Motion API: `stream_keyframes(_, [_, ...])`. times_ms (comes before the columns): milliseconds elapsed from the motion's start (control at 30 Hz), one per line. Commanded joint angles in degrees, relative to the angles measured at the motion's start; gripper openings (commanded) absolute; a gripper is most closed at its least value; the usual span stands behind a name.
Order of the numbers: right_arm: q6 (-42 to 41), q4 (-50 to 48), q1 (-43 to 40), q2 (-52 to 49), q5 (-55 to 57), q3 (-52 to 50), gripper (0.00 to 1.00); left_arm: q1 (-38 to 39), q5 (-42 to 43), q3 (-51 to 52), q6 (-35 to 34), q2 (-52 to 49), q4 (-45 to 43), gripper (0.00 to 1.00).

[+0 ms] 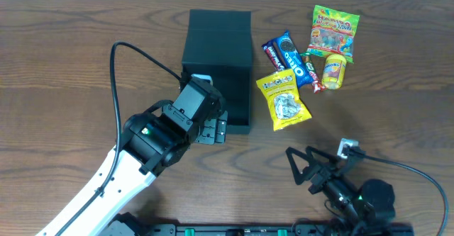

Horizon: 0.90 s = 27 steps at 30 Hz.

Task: Pack container
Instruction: 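Reach the right gripper to the blue Oreo pack and grasp it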

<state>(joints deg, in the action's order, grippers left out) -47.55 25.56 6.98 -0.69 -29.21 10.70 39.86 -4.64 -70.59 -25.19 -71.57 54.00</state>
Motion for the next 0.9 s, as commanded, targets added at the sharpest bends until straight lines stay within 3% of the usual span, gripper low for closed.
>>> stream_keyframes(0, [-4.04, -3.65, -0.37, 0.26, -1.73, -0.04, 0.99, -0.07, 0.26, 0.02, 0.76, 0.02, 0.24, 0.92])
stream_keyframes(133, [-1.27, -14.99, -0.57, -4.13, -1.79, 1.20, 0.99, -0.07, 0.26, 0.02, 0.79, 0.02, 0.22, 0.93])
stream_keyframes(367, [11.89, -16.50, -3.96, -27.39, -0.20, 13.29, 0.99, -0.09, 0.22, 0.02, 0.79, 0.02, 0.20, 0.96])
stream_keyframes(600, [30.16, -4.52, -5.95, -57.11, 0.26, 37.88, 0.99, -0.09, -1.29, 0.04, 0.83, 0.00, -0.46, 0.96])
stream_keyframes(867, [40.63, 8.57, -4.94, -81.81, 15.96, 59.87, 0.99, -0.09, -1.95, 0.04, 0.85, 0.00, -1.25, 0.97])
